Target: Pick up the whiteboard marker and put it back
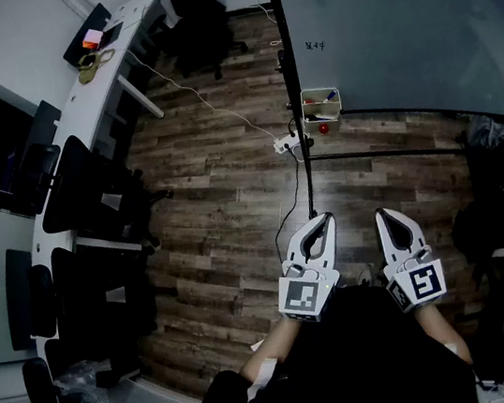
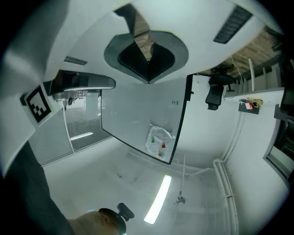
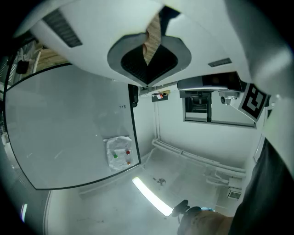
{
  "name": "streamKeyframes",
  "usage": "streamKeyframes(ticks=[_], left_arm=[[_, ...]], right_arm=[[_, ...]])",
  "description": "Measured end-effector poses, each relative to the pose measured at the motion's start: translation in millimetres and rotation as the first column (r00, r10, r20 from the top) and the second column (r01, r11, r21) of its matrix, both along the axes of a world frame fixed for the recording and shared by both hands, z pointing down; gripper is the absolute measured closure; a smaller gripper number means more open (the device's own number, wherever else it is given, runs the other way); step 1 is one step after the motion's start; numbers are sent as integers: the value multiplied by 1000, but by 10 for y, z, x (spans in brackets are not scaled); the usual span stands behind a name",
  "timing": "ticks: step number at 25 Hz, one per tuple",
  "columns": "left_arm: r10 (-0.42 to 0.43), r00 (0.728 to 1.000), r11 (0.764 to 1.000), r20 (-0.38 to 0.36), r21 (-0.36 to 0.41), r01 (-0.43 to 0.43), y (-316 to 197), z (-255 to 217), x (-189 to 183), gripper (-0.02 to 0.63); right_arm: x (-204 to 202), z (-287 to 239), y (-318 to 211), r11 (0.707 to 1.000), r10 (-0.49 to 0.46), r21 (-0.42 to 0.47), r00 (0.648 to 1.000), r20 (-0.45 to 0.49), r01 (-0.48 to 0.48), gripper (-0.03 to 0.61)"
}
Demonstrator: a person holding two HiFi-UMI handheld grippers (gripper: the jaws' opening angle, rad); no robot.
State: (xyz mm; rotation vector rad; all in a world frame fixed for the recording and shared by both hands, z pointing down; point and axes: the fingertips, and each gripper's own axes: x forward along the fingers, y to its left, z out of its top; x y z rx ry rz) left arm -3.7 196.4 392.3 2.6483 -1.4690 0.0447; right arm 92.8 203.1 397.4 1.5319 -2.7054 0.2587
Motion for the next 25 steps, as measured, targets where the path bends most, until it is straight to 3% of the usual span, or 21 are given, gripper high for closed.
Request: streamKeyframes(ticks=[7, 11, 25], left_arm=[[6, 1000, 1000, -3, -7, -6, -9, -11, -14, 617], [5, 1000, 1000, 3, -3, -5, -38, -92, -13, 617], [-11, 1000, 1000, -11, -28, 11, 24, 65, -210, 617]], right_arm=[[-28, -87, -47, 1000, 18, 14, 999, 48, -19, 565], [-19, -21, -41, 1000, 3, 10, 1000, 19, -4, 565], [-114, 6, -3, 1000, 28, -2, 998, 56, -28, 565]])
